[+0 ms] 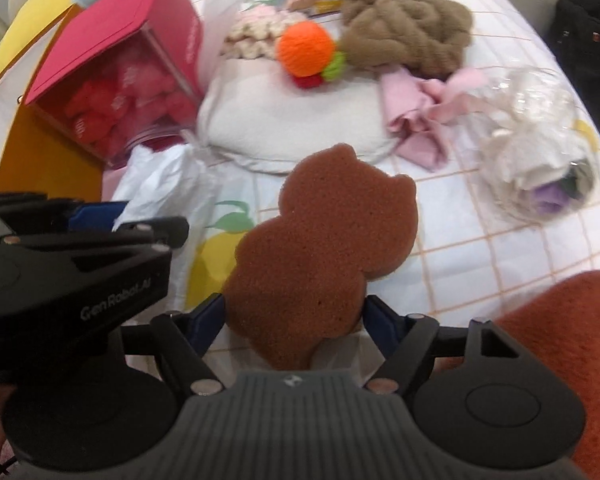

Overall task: Organize soft objects
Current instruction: 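Lift the white cloth with the left gripper while the right gripper grasps the brown bear sponge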

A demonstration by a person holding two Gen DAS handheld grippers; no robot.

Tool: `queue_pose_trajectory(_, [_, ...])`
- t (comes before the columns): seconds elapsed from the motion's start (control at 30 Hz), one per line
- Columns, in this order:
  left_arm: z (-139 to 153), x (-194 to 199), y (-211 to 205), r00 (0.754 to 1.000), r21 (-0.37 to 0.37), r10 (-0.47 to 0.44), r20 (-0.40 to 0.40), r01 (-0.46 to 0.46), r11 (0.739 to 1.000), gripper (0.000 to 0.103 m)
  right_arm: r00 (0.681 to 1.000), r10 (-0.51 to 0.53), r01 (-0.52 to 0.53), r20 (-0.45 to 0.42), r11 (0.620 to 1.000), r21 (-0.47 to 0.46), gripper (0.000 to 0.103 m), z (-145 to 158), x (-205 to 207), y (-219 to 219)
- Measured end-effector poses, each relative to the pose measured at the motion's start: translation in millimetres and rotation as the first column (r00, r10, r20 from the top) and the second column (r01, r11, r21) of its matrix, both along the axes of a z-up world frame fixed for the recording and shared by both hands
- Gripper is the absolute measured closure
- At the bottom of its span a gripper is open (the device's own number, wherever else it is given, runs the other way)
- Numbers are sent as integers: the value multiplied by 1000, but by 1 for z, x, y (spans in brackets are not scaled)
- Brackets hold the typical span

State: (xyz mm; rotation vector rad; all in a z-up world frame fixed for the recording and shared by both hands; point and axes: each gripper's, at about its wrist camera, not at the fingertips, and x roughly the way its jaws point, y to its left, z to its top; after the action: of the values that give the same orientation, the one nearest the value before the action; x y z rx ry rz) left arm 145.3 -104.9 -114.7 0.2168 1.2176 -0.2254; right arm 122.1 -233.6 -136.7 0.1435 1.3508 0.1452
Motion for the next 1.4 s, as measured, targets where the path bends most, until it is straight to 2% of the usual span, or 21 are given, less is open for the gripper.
queue_pose_trajectory(0.1, [-7, 0, -1, 1000, 4, 2, -20, -2, 1000, 47, 1000, 0, 1, 7, 999, -41, 29, 3, -3, -7])
queue_pose_trajectory(0.23, [-17, 0, 0, 999, 35, 37, -39, -36, 999, 36, 999, 31, -29, 25, 997, -66, 29, 7, -5, -10])
queue_pose_trajectory(0.4, [-30, -1, -5, 997, 95, 58, -42, -54, 994, 32, 997, 82, -80, 13, 992, -95, 29, 1, -3, -1])
queue_pose_trajectory(0.6, [-31, 0, -9, 997, 99, 72, -17, -70, 993, 27, 997, 82, -81, 6, 992, -95, 29, -3, -1, -1])
queue_pose_trajectory(0.7, [-30, -3, -6, 997, 61, 80, -11, -79, 995, 34, 995, 95, -93, 7, 990, -107, 28, -3, -1, 2])
queue_pose_trajectory(0.83, [-29, -10, 1, 994, 55, 104, 20, -105, 993, 55, 995, 96, -95, 9, 990, -109, 28, -2, -2, 2])
queue_pose_trajectory(1.03, [-27, -20, 13, 993, 53, 102, 52, -104, 993, 78, 990, 135, -129, 31, 981, -146, 30, 0, -6, 10])
queue_pose_trajectory(1.13, [-21, -25, 17, 991, 29, 110, 75, -112, 993, 83, 988, 146, -136, 52, 979, -151, 31, 4, -8, 11])
queue_pose_trajectory(1.4, [20, -49, 31, 986, -110, 109, 128, -95, 989, 84, 980, 160, -137, 121, 975, -177, 34, 28, -20, 7])
